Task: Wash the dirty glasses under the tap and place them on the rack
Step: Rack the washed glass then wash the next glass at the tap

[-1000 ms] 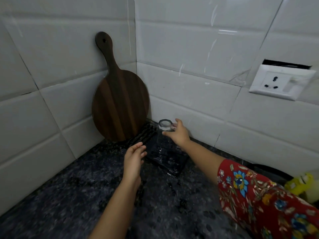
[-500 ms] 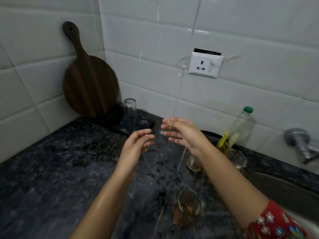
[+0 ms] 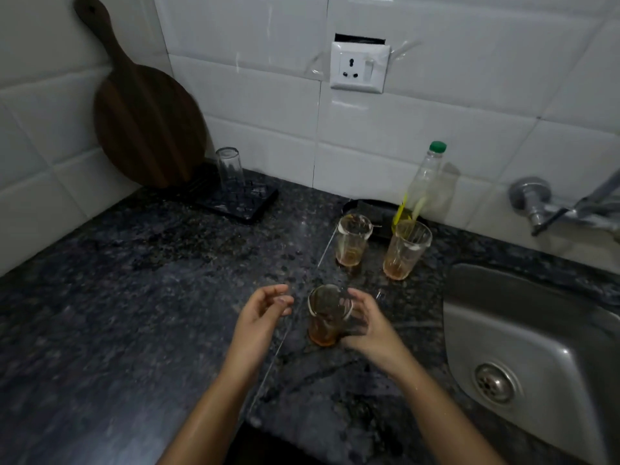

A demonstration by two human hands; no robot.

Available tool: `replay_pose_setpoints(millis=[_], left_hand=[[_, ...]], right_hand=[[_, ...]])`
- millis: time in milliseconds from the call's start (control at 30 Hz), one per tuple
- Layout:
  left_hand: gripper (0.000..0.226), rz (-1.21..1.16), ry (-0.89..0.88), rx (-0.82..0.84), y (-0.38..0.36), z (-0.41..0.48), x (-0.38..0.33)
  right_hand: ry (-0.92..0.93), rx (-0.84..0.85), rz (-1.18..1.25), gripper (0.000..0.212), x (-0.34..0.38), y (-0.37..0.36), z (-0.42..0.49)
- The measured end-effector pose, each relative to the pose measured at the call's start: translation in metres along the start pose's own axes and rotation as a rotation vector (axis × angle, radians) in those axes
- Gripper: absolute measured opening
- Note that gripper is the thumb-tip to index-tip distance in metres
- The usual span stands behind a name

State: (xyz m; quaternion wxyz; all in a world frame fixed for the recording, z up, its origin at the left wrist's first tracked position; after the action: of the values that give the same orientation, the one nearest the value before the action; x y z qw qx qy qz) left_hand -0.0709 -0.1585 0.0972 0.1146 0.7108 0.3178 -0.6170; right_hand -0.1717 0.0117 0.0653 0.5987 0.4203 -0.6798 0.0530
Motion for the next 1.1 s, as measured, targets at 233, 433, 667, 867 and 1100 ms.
replay_pose_setpoints(millis=[233, 433, 667, 867, 1100], left_hand=[[0.014, -0.016, -0.043, -0.002, -0.007, 0.009, 0.008], [0.015, -0.024, -0.085, 0.014, -0.041, 0.040, 0.019], [0.016, 0.039, -0.086, 0.335, -0.158, 0.049, 0.032], [0.019, 0.143, -0.136, 0.471, -0.296, 0.056, 0.045], [0.048, 0.453, -0.250, 0.392, -0.445, 0.063, 0.045]], right_hand=[[0.112, -0.167, 0.029, 0.062, -0.013, -0.026, 0.017], [0.220, -0.445, -0.025, 0.073, -0.011, 0.014, -0.007], [0.090, -0.672, 0.084, 0.062, -0.057, 0.115, -0.047], [-0.058, -0.755, 0.486, 0.032, -0.120, 0.215, -0.074], [-0.161, -0.647, 0.500, 0.035, -0.185, 0.306, -0.078]])
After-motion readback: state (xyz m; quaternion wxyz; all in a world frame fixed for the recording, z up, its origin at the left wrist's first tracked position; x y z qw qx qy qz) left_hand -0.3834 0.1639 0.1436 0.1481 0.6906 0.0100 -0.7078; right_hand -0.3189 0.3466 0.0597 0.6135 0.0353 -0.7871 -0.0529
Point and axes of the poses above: each hand's wrist, its own z-axis towards the middle knuckle, its own y-axis out of the back of the hand, x = y × z, the point moved 3 cm from there along z, towards the middle knuckle, and after that the axes turned 13 degrees about -z, right-handed, at the moved point
